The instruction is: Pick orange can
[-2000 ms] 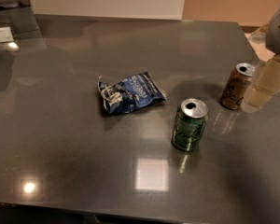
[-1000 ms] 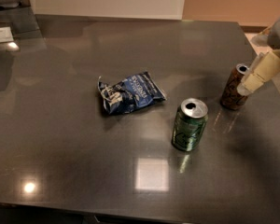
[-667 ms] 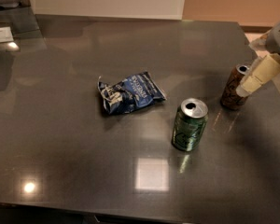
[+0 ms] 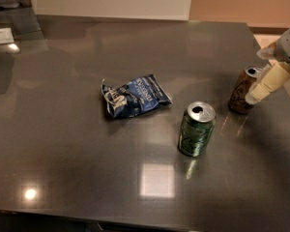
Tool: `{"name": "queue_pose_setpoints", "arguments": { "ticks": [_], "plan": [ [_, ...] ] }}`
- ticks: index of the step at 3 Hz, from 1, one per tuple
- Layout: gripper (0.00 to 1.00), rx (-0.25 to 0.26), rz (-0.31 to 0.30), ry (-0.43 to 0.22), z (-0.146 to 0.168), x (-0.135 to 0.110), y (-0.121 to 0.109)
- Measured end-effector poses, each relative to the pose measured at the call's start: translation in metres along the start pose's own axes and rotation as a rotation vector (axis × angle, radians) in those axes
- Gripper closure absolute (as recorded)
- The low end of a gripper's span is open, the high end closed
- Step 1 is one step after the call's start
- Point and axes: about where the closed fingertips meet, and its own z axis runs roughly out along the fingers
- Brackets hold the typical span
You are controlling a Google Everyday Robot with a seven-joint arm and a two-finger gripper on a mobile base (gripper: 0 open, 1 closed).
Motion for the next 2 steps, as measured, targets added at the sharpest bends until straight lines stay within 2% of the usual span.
{"name": "queue_pose_setpoints", "arguments": {
  "ticks": [1, 2],
  "plan": [
    [0.18, -0.016, -0.002, -0.002, 0.0033, 0.0036, 0.0003],
    [0.41, -0.042, -0.005, -0.007, 0.0076, 0.0043, 0.0042]
  ]
}}
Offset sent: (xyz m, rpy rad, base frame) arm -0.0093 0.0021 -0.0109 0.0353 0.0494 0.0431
